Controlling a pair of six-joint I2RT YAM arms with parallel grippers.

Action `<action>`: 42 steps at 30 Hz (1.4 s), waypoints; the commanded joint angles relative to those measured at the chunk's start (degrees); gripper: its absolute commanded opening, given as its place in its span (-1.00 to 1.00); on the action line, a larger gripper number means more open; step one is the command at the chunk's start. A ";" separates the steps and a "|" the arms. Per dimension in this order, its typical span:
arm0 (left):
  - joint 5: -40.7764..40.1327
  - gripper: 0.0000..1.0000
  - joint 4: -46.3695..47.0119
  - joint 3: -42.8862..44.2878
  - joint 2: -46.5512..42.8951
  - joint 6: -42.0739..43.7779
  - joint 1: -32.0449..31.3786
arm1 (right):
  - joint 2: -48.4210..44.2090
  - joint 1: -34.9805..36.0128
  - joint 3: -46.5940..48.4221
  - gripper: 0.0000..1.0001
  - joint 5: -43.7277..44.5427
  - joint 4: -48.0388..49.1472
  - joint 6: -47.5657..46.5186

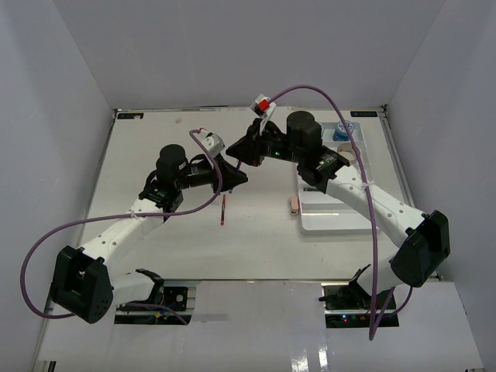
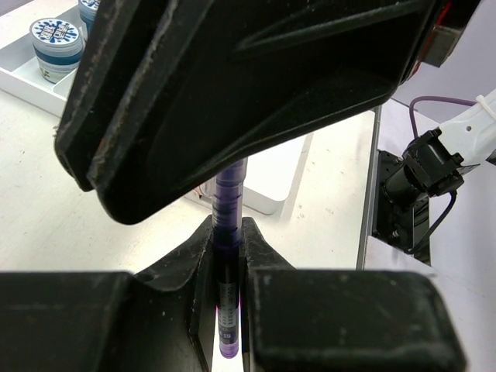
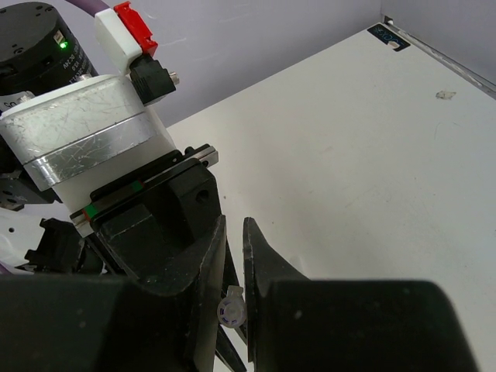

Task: Sort the stationery into containers
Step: Close the pen cap on the pen.

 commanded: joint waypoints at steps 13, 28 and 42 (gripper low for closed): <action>-0.26 -1.00 22.36 12.39 -4.35 -2.15 0.40 | 8.11 2.33 -6.75 -0.85 -9.90 -23.77 -4.43; 13.71 -1.00 19.73 3.52 -7.51 0.05 0.40 | 5.29 2.24 -2.79 -0.85 -14.29 -22.18 -6.98; 12.14 -1.00 19.81 3.34 -8.48 0.58 0.40 | 5.91 1.27 -2.26 -0.85 -15.61 -23.59 -8.56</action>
